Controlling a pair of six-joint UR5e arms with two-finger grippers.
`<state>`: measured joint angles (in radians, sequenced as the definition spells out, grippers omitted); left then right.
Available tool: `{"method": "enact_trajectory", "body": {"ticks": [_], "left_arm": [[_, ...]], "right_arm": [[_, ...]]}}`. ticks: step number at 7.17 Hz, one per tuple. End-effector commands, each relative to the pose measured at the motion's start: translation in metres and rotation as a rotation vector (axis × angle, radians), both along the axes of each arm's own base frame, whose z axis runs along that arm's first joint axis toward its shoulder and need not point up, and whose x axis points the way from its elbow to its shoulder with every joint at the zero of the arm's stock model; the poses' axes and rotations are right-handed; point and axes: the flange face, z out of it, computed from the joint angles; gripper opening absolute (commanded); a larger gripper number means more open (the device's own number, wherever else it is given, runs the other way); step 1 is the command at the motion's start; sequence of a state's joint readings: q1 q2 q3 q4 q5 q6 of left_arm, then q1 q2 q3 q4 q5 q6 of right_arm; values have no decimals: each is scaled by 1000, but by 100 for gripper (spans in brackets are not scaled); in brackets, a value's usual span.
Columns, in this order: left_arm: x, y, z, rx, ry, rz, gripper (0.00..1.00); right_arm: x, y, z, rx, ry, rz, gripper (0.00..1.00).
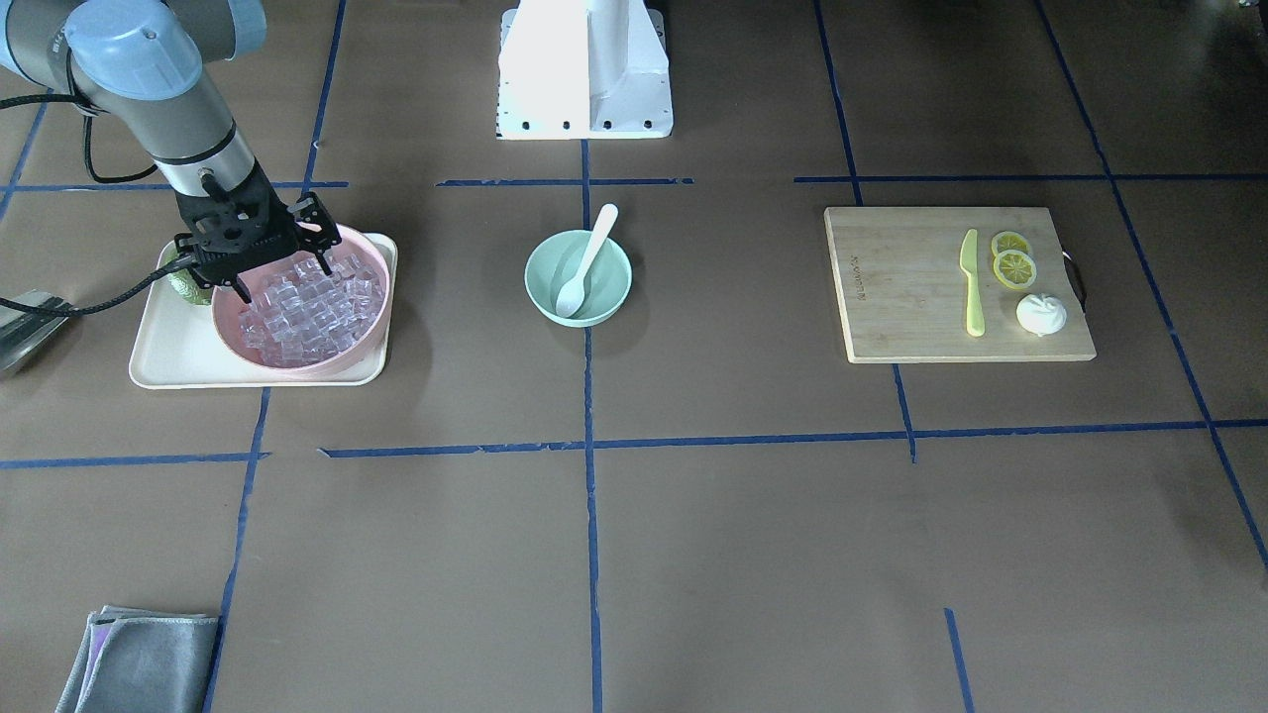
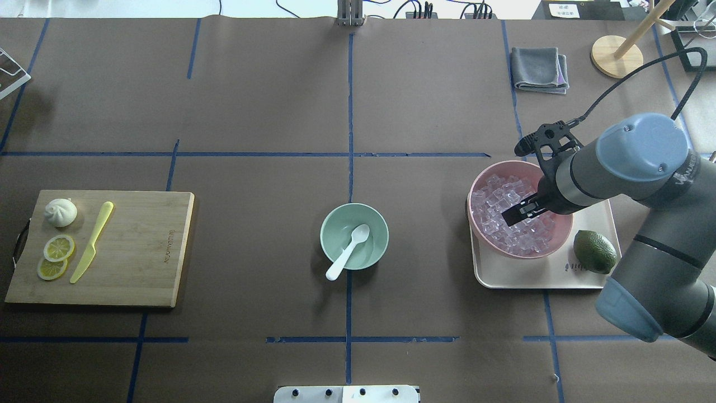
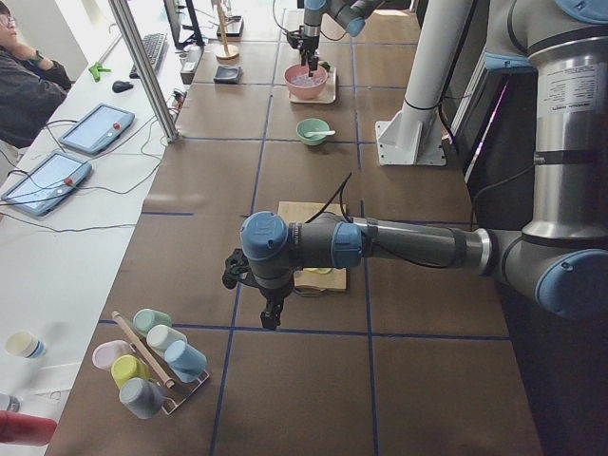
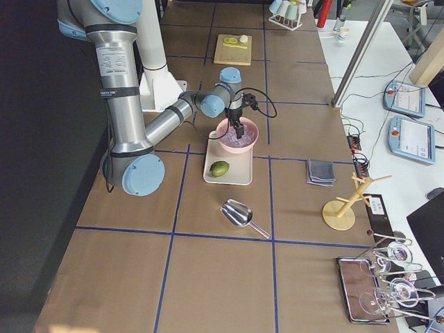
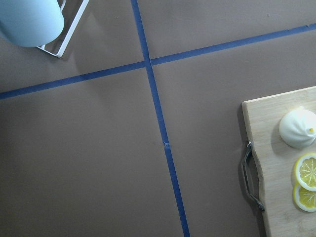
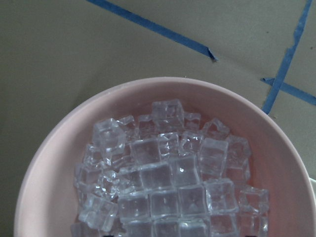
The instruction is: Put spoon and ice into bowl
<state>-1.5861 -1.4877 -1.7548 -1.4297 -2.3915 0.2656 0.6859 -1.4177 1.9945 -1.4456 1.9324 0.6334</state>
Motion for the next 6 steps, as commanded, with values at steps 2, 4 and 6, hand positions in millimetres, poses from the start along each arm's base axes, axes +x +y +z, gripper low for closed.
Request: {"method": "enact_trajectory", "body": {"ticks": [2,4,6], "left_arm": [[0,1,0,0,2,0,100],[-1,1,0,1,2,-1,100],[-1,1,-2,3,1,-2,100]], "right_arm": [[-9,2,11,-7,23,-15,71],[-9,1,12,-4,24,-17,56],[-9,1,13,-6,27,-16,26]]}}
